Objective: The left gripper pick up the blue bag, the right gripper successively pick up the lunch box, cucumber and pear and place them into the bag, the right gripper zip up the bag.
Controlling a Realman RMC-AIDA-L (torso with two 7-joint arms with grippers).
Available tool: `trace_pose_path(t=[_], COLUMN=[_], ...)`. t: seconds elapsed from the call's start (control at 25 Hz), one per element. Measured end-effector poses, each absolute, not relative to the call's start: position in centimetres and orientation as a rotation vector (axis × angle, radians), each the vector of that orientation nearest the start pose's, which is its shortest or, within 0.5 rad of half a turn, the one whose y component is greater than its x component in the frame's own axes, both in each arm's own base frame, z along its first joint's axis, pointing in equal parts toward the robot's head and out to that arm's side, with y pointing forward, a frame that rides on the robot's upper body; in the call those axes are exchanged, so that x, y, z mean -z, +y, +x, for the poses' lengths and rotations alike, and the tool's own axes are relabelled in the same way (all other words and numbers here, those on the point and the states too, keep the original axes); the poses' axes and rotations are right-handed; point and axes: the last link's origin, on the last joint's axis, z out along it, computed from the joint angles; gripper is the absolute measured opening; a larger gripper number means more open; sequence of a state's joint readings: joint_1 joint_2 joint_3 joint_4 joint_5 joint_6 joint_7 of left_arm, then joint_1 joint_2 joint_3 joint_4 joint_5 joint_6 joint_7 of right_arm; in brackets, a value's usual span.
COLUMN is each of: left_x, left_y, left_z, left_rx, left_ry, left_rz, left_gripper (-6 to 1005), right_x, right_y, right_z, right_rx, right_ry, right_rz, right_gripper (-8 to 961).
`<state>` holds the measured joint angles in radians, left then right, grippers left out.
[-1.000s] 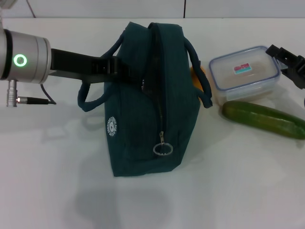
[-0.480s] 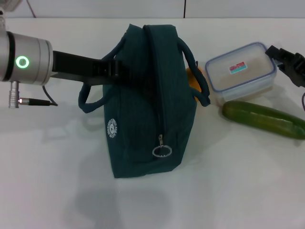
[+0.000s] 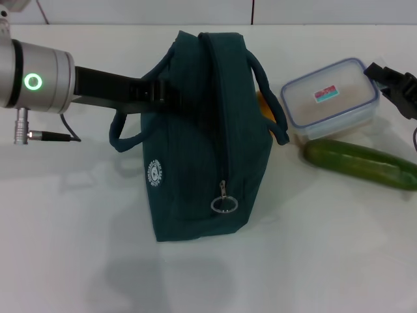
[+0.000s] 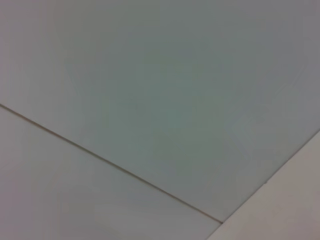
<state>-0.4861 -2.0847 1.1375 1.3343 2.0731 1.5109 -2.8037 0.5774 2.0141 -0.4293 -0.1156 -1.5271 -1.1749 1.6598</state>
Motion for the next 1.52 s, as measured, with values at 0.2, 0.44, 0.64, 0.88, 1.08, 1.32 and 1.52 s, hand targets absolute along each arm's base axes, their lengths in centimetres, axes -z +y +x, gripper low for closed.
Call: trace_pose_path(t=[0.2, 0.44, 0.64, 0.88, 1.08, 1.32, 1.52], left_x=[-3.1, -3.0, -3.0, -3.0, -3.0, -3.0, -3.0], left_y=[35.0, 35.0, 35.0, 35.0, 35.1, 35.1, 35.2], left_z=[-16.8, -16.8, -16.7, -16.6, -16.5, -16.3, -16.2], left_rx=[0.418, 0.422, 0.423, 0.423, 0.424, 0.424, 0.434], left_ry=[-1.615, -1.618, -1.617, -1.614, -1.611, -1.606, -1.605], left_rz=[-2.452, -2.452, -2.454, -2.456, -2.459, -2.463, -2.467], left_gripper=[32, 32, 32, 33, 32, 32, 33], right_x=[-0.1, -0.7, -1.0, -1.4, -1.6, -2.2, -3.1], right_y=[36.2, 35.8, 35.5, 35.1, 34.9, 34.6, 34.0], right_z=[31.2, 31.6, 31.7, 32.2, 32.5, 32.8, 33.3], right_rx=[-1.322, -1.372, -1.400, -1.424, -1.437, -1.459, -1.515], right_ry=[1.593, 1.580, 1.573, 1.569, 1.567, 1.554, 1.530], right_rz=[-1.661, -1.622, -1.603, -1.565, -1.544, -1.519, -1.467], right_gripper=[199, 196, 193, 181, 160, 92, 92])
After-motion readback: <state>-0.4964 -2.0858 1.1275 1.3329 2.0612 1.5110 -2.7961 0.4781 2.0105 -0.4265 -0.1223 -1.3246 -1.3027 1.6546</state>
